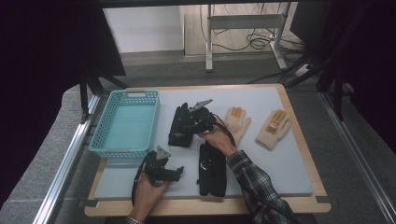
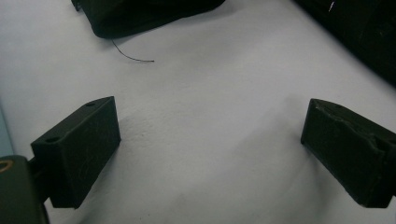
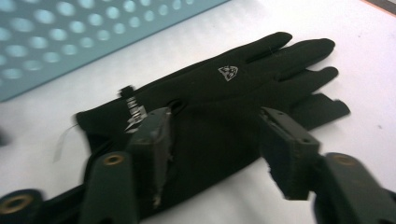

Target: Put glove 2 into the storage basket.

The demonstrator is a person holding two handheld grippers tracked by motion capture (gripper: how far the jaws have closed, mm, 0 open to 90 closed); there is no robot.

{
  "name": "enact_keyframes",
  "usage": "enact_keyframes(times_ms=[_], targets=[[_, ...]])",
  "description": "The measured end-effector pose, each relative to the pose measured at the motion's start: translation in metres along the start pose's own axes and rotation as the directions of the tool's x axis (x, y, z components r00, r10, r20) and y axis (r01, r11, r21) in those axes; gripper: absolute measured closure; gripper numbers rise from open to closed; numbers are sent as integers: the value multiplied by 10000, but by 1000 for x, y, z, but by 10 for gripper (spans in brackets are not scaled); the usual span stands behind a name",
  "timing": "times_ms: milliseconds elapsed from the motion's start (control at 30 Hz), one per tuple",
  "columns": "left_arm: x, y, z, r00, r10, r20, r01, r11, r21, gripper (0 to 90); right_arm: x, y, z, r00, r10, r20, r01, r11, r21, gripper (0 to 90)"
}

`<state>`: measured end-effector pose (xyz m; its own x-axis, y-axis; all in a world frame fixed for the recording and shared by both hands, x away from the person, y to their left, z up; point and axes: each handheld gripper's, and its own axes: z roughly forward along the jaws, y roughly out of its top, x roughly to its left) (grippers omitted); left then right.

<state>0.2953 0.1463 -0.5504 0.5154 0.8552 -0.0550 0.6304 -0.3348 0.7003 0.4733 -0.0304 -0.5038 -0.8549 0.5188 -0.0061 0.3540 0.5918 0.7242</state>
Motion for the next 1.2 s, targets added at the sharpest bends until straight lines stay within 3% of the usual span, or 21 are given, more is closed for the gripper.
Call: enact_keyframes(times_ms=[133, 267, 367, 467, 600, 833, 1200], targets=[[0, 0, 0, 10000, -1, -5, 1, 10000, -6, 49, -4, 3, 21, 9996, -97, 262, 90, 9996, 280, 313], [0, 0, 0, 10000, -1, -1, 1, 10000, -3, 48, -6, 4, 34, 9980, -310, 547, 277, 9978, 602, 305], [0, 0, 0, 10000, -4, -1, 4, 10000, -5, 49, -8, 3, 42, 9997, 135, 201, -148, 9976, 675, 392], [0, 0, 0, 10000, -3, -3, 3, 10000, -4, 49, -7, 3, 42, 9991, 298, 299, -316, 9976, 615, 435], [0, 0, 0, 10000, -2, -3, 2, 10000, -1, 48, -2, 4, 42, 9986, 359, 378, -383, 9971, 665, 535], [0, 0, 0, 10000, -4, -1, 4, 10000, 1, 48, -1, 5, 41, 9981, 605, -106, -596, 9956, 719, 714], [0, 0, 0, 10000, 0, 2, 0, 10000, 3, 49, 6, 10, 35, 9993, 351, 158, -364, 9949, 944, 764]])
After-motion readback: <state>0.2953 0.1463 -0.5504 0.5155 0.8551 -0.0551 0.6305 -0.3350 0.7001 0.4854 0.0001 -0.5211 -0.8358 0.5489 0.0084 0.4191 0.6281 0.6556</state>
